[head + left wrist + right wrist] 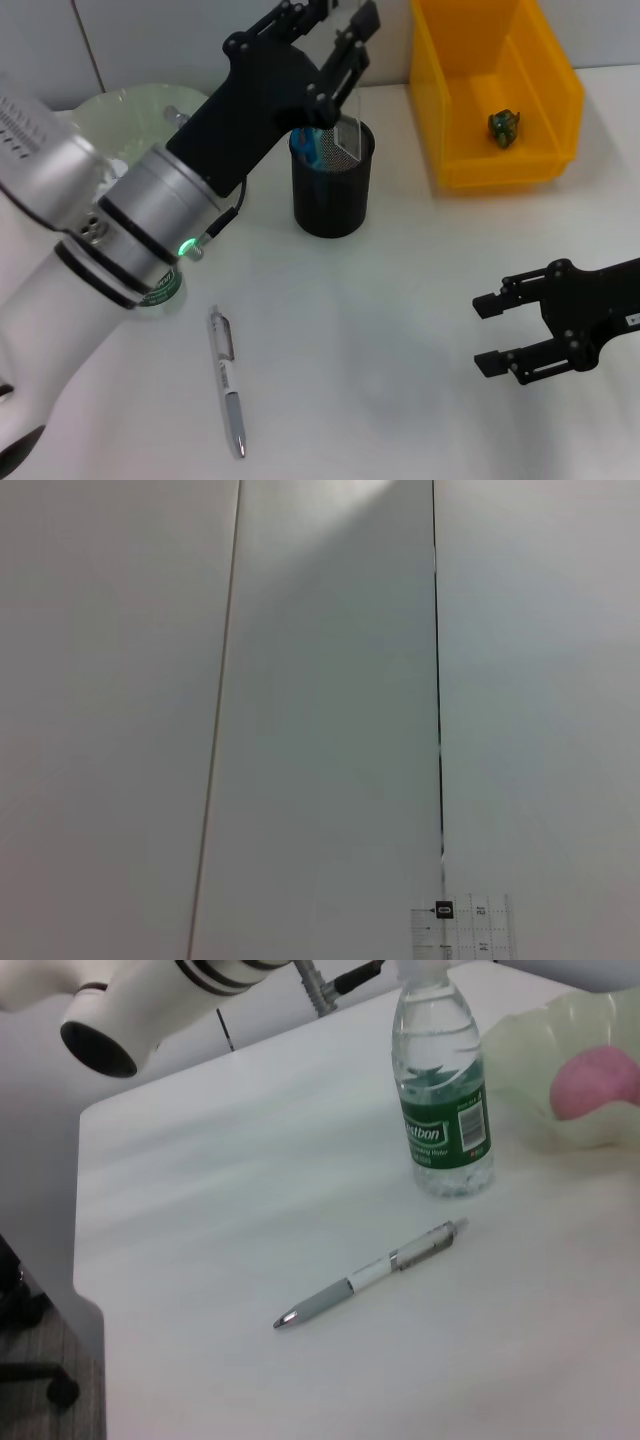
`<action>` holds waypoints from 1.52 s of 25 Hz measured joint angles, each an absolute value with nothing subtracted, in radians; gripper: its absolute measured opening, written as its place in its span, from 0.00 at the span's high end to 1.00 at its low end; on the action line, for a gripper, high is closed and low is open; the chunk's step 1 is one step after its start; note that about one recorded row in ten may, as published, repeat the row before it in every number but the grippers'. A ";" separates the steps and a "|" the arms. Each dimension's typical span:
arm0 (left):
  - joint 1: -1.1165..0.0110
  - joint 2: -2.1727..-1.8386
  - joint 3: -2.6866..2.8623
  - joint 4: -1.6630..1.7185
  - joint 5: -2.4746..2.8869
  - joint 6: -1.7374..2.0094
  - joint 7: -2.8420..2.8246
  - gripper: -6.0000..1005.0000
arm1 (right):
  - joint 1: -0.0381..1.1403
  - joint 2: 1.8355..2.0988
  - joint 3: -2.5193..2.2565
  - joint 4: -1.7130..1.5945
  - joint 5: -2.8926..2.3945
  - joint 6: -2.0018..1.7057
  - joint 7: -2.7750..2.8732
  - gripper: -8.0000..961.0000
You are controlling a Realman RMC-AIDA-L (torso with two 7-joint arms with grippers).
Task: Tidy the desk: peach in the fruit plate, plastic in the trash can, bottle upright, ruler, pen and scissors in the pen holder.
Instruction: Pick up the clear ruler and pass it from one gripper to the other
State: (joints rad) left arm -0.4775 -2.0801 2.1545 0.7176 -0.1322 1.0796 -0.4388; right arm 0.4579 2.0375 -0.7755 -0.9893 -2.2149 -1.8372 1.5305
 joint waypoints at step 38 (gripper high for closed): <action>-0.332 -2.066 1.691 0.672 0.549 1.495 -1.232 0.60 | 0.443 2.013 -0.507 -0.999 -1.763 -2.161 1.471 0.25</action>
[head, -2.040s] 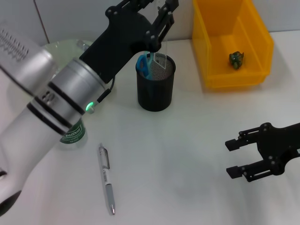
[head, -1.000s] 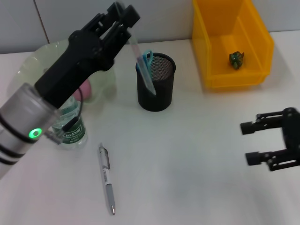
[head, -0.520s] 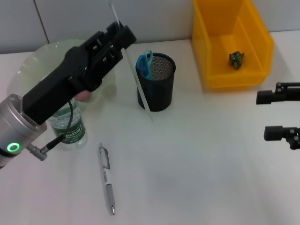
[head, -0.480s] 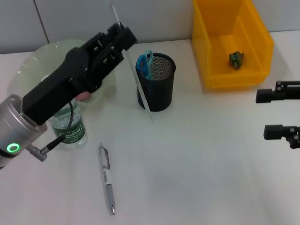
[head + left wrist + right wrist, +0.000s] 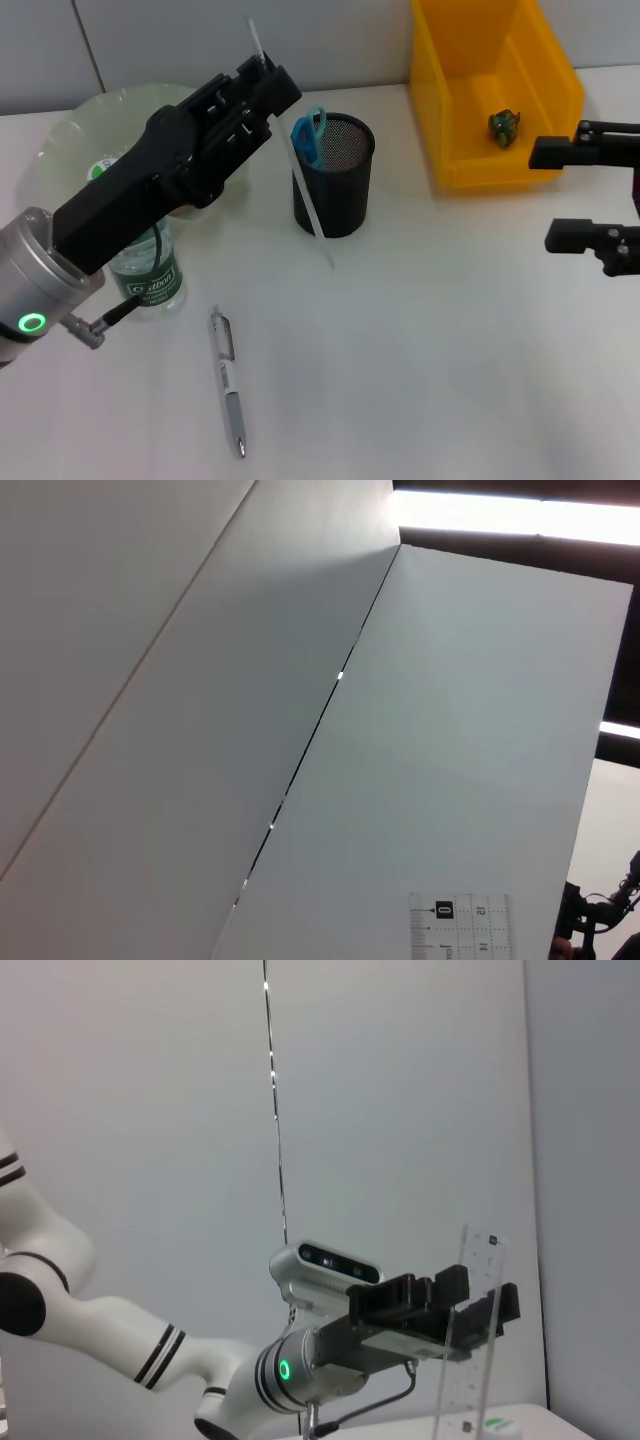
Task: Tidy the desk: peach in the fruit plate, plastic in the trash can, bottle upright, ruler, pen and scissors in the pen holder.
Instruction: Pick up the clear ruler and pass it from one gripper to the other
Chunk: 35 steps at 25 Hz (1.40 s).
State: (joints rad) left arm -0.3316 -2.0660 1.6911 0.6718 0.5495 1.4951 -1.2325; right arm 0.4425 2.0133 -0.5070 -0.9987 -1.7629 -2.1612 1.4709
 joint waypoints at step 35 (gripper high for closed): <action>-0.315 -2.079 1.772 0.853 0.503 1.221 -1.053 0.60 | 0.434 2.086 -0.621 -1.024 -1.761 -1.931 1.482 0.25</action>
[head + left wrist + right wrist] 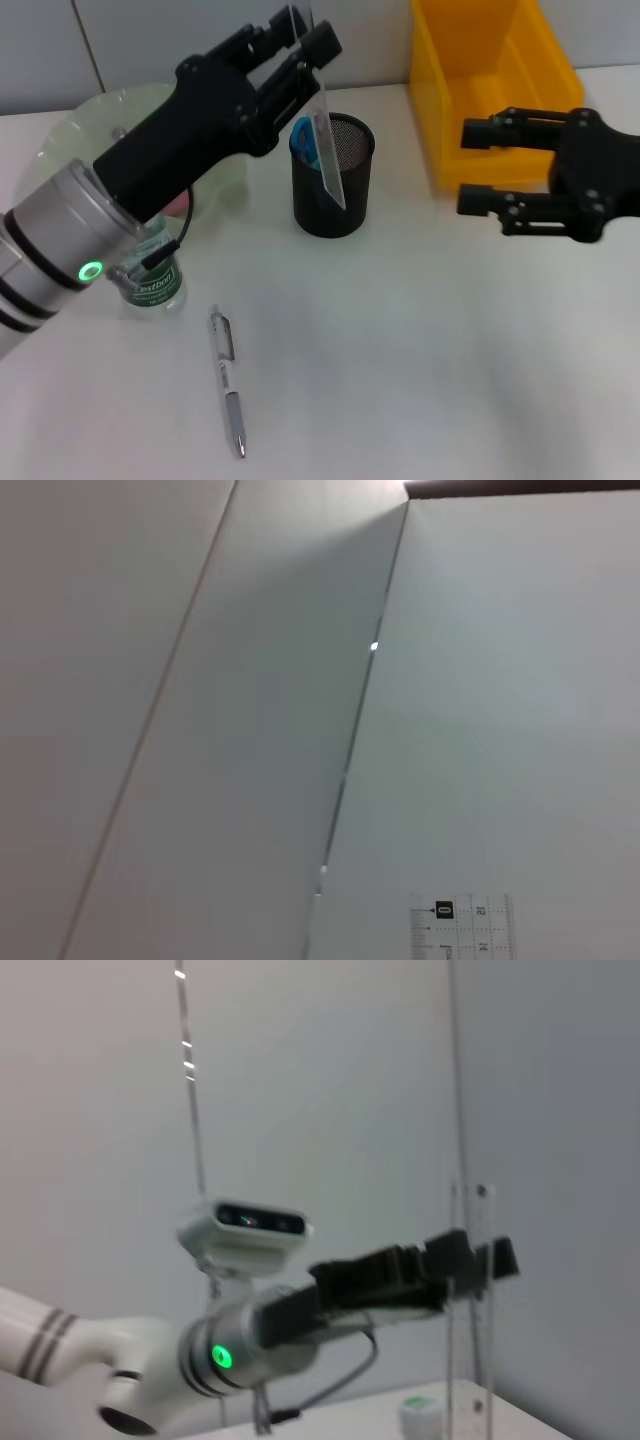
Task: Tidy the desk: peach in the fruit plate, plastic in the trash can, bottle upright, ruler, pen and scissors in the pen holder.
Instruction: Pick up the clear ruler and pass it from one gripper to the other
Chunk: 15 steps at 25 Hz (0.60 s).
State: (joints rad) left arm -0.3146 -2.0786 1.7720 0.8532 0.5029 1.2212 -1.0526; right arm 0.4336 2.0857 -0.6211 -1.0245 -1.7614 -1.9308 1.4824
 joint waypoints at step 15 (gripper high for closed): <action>-0.278 -2.079 1.949 1.040 0.191 0.897 -0.684 0.60 | 0.421 2.088 -0.984 -1.032 -1.555 -1.505 1.452 0.26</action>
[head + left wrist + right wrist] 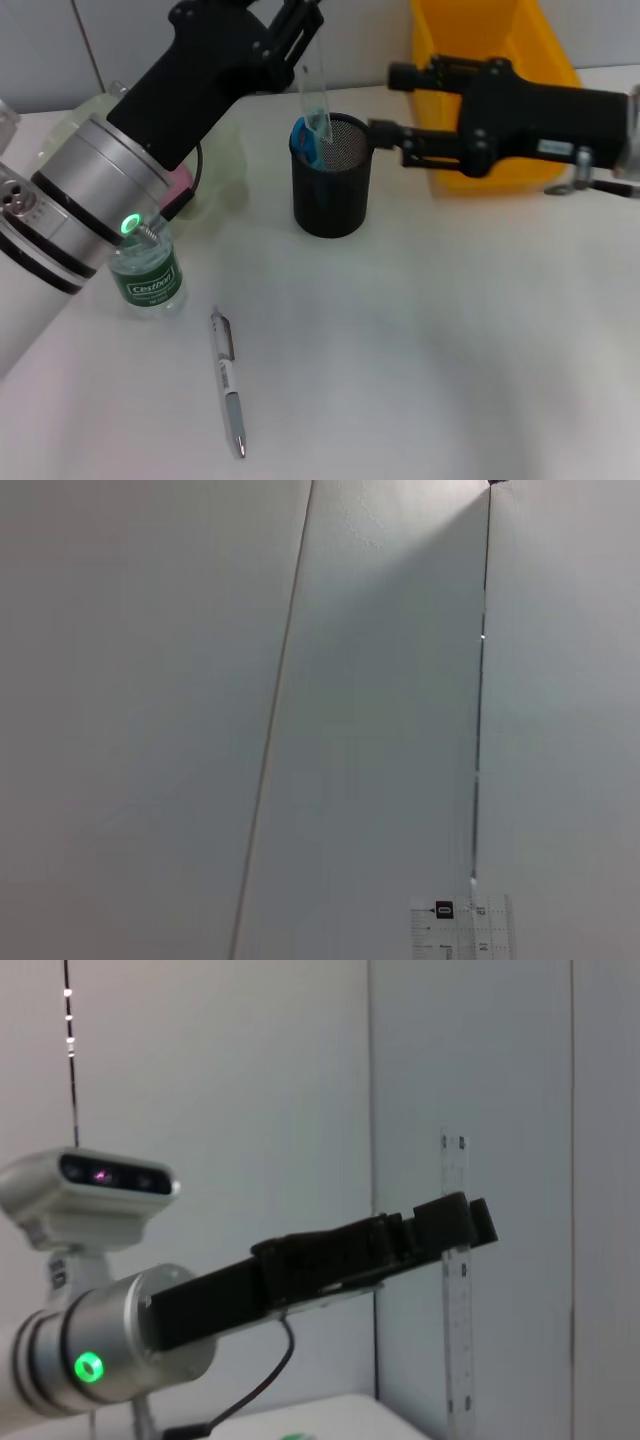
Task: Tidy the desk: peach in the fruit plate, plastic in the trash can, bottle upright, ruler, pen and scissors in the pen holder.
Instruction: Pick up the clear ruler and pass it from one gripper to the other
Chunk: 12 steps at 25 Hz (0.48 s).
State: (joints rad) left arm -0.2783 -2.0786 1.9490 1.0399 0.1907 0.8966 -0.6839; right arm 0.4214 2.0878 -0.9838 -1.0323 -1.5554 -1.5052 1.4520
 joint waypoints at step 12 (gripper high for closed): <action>-0.293 -2.080 2.059 1.031 -0.127 0.858 -0.334 0.60 | 0.354 2.089 -1.338 -1.060 -1.203 -1.141 1.201 0.26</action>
